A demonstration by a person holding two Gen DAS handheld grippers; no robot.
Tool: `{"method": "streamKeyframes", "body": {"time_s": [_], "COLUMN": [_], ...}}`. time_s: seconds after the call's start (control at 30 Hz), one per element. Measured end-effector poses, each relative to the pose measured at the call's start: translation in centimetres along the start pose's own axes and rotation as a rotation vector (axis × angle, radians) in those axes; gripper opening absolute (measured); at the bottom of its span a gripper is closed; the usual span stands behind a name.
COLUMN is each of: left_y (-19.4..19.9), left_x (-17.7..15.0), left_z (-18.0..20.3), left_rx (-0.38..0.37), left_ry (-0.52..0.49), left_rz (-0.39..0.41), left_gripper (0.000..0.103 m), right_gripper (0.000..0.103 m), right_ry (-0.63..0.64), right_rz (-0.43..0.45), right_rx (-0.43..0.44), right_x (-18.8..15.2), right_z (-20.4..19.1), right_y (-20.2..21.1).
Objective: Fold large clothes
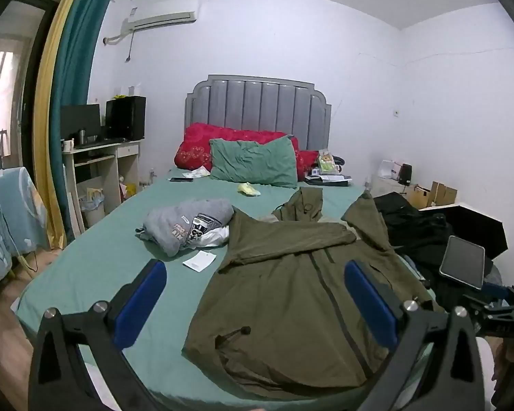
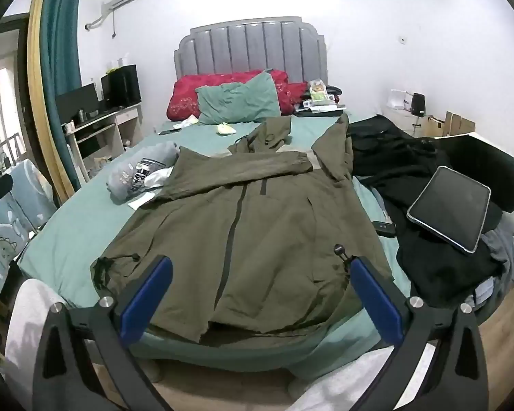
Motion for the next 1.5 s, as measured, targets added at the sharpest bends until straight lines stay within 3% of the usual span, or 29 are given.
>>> {"method": "streamKeyframes", "body": {"time_s": [0.83, 1.1, 1.27, 1.5], "left_y": [-0.3, 0.0, -0.1, 0.6], "left_x": [-0.5, -0.3, -0.6, -0.3], "left_z": [-0.3, 0.5, 1.2, 1.2], "left_rx": [-0.027, -0.096, -0.054, -0.046], "left_ry": [0.021, 0.036, -0.014, -0.011], "left_rz": [0.002, 0.001, -0.018, -0.002], "left_gripper": [0.103, 0.103, 0.103, 0.103], "right_gripper": [0.102, 0.102, 0.102, 0.102], "right_ry": [0.011, 0.002, 0.003, 0.005], "right_rz": [0.009, 0.013, 0.016, 0.018], "right_rx": [0.011, 0.014, 0.015, 0.016], "right_x": [0.5, 0.5, 0.5, 0.5], "right_z": [-1.1, -0.9, -0.7, -0.5], "right_y": [0.0, 0.1, 0.3, 0.5]}}
Point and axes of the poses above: each gripper's, at about its wrist camera, not at the fingertips, and y roughly against the way its jaws point, z to its right, x to its top, the point moved 6 cm from there along -y, roughly the way its jaws point
